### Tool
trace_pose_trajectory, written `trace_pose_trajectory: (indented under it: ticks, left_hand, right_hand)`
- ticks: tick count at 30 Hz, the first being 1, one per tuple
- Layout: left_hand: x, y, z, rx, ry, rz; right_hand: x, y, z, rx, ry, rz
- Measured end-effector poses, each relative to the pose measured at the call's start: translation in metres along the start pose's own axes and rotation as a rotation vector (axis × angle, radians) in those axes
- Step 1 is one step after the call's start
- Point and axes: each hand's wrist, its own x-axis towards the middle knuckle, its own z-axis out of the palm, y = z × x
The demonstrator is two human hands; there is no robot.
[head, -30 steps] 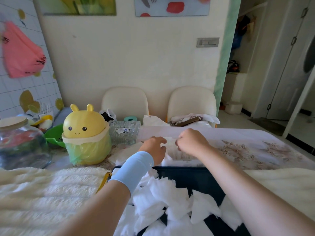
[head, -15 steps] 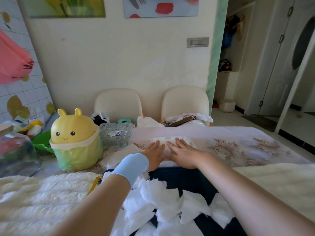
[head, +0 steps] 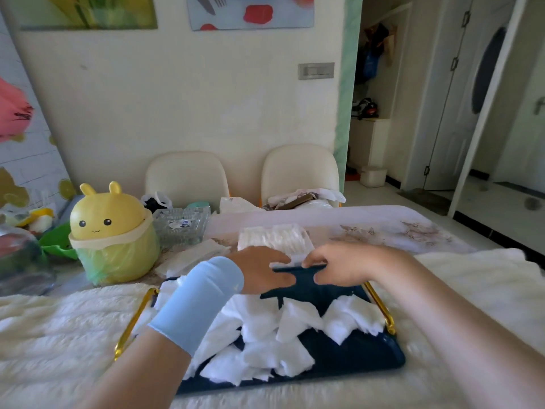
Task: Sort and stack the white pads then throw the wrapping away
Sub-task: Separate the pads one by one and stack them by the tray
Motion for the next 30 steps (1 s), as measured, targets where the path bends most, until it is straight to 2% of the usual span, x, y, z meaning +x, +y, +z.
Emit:
trace_pose_trajectory:
  ticks: [4,6,9,15,19,22,24,26,28,30]
  left_hand:
    - [-0.033,-0.001,0.029,0.263,-0.061,-0.143]
    - [-0.04,-0.008,0.045,0.286,-0.103,-0.205]
    - [-0.04,-0.015,0.062,0.232,-0.153,-0.249]
    - [-0.019,-0.02,0.076,0.19,-0.086,-0.174]
    - [-0.005,-0.02,0.071,0.145,-0.029,-0.154]
    - [-0.005,-0.02,0.066,0.001,0.03,-0.113]
    - [-0.015,-0.027,0.057,-0.142,0.068,-0.092]
    - [-0.029,-0.04,0.045,-0.231,0.139,-0.085]
    - [-0.044,-0.059,0.033,-0.204,0.208,-0.111]
    - [-0.059,-0.078,0.027,-0.07,0.149,-0.199]
  right_hand:
    - [-0.033,-0.007,0.036,-0.045,-0.155,0.063]
    - [-0.038,-0.015,0.054,-0.047,-0.185,0.071]
    - [-0.032,-0.027,0.076,-0.008,-0.144,0.046]
    - [-0.014,-0.035,0.076,0.087,0.008,-0.079]
    - [-0.019,-0.043,0.055,0.118,-0.017,-0.123]
    - [-0.02,-0.043,0.04,0.111,-0.048,-0.088]
    - [-0.016,-0.042,0.033,0.127,-0.007,-0.049]
    - [-0.013,-0.051,0.029,0.148,0.037,-0.088]
    - [-0.006,-0.065,0.031,0.17,0.042,-0.181]
    - [0.0,-0.082,0.037,0.117,0.004,-0.263]
